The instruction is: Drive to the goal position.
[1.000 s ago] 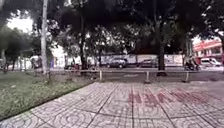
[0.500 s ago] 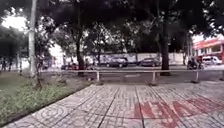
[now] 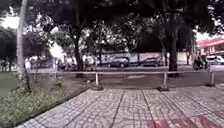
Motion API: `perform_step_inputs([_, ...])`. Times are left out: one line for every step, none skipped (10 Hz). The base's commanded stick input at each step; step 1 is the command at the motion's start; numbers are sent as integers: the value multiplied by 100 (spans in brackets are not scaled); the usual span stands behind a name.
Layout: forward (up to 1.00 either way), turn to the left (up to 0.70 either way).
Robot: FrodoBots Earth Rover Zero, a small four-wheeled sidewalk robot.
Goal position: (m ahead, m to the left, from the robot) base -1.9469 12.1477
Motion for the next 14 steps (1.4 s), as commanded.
perform_step_inputs([100,0])
perform_step_inputs([100,0])
perform_step_inputs([100,0])
perform_step_inputs([100,0])
perform_step_inputs([100,0])
perform_step_inputs([0,0])
perform_step_inputs([-26,0])
perform_step_inputs([-98,0])
perform_step_inputs([-100,0])
perform_step_inputs([-100,0])
perform_step_inputs([-100,0])
perform_step_inputs([-100,0])
perform_step_inputs([-100,0])
perform_step_inputs([-100,0])
